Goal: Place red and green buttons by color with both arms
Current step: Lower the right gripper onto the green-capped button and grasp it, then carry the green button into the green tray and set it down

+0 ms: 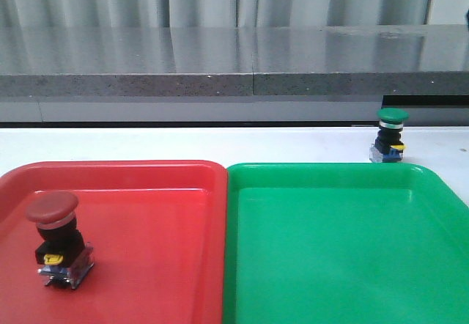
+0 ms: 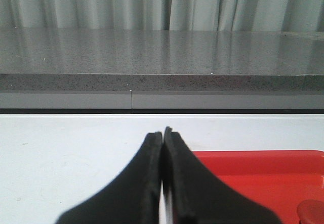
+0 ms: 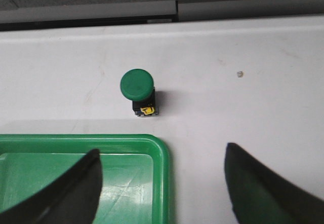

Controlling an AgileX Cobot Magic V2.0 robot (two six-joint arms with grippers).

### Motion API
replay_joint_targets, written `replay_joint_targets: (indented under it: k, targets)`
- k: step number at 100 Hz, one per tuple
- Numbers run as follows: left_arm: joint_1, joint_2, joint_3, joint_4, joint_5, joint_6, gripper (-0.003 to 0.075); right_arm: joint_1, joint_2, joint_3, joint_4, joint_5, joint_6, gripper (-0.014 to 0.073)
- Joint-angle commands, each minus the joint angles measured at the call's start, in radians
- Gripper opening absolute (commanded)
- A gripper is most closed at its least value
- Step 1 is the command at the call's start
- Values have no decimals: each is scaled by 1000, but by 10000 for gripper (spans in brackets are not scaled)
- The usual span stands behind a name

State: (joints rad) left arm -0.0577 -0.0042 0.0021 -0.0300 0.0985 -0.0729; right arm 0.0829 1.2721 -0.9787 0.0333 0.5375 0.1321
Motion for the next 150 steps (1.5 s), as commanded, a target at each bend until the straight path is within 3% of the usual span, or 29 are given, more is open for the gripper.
replay_joint_targets:
  k: [1,45,96,106,114,125,150]
  targets:
    - [2,-32,12,-8,-71,-1,-20,19,48,-86,4,-20,-9,620]
    - [2,-32,12,-8,-71,-1,-20,64,487,-492,-6,295,3,617]
    - [2,-32,12,-8,-71,-1,-20,64,761,-735,-42,354,20,613]
    - [2,-32,12,-8,-71,-1,-20,64,765,-736,-42,365,28,545]
    - [2,-32,12,-8,-71,-1,-20,64,765,-741,-42,375,28,408]
    - [2,-32,12,-8,-71,-1,-20,64,765,-741,-42,379,45,289]
    - [2,-32,12,-8,-71,-1,-20,70,719,-741,-47,381,61,279]
